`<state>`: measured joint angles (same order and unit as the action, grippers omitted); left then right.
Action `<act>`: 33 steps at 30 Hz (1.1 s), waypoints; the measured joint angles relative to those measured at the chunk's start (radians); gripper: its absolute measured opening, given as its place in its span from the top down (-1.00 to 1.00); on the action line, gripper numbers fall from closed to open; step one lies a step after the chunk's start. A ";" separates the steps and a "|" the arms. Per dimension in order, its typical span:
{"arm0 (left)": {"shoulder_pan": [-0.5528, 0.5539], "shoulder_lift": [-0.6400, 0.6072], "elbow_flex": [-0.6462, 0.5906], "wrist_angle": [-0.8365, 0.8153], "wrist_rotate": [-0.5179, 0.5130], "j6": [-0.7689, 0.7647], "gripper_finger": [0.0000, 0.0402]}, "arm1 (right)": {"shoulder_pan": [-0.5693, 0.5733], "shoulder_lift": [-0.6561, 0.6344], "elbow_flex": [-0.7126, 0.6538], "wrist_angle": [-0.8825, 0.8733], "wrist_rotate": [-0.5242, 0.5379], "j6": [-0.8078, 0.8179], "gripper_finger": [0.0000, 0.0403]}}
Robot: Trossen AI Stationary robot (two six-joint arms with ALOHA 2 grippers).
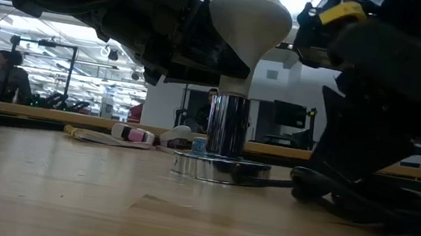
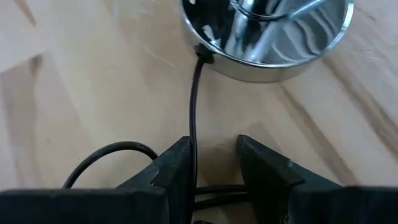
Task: Screw lightbulb
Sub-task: Insert the white lightbulb into the silver lamp
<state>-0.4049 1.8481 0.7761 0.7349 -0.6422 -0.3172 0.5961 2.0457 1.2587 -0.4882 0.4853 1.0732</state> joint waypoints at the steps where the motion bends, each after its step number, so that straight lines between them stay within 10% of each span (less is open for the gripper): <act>1: 0.000 0.000 0.000 0.000 0.000 0.000 0.21 | 0.000 0.000 0.000 -0.014 0.008 0.000 0.31; 33: 0.000 0.000 0.000 -0.002 0.003 -0.002 0.21 | -0.085 0.002 -0.001 -0.272 0.488 -0.382 0.31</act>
<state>-0.4053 1.8484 0.7757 0.7334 -0.6388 -0.3195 0.5113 2.0479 1.2572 -0.7606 0.9730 0.6910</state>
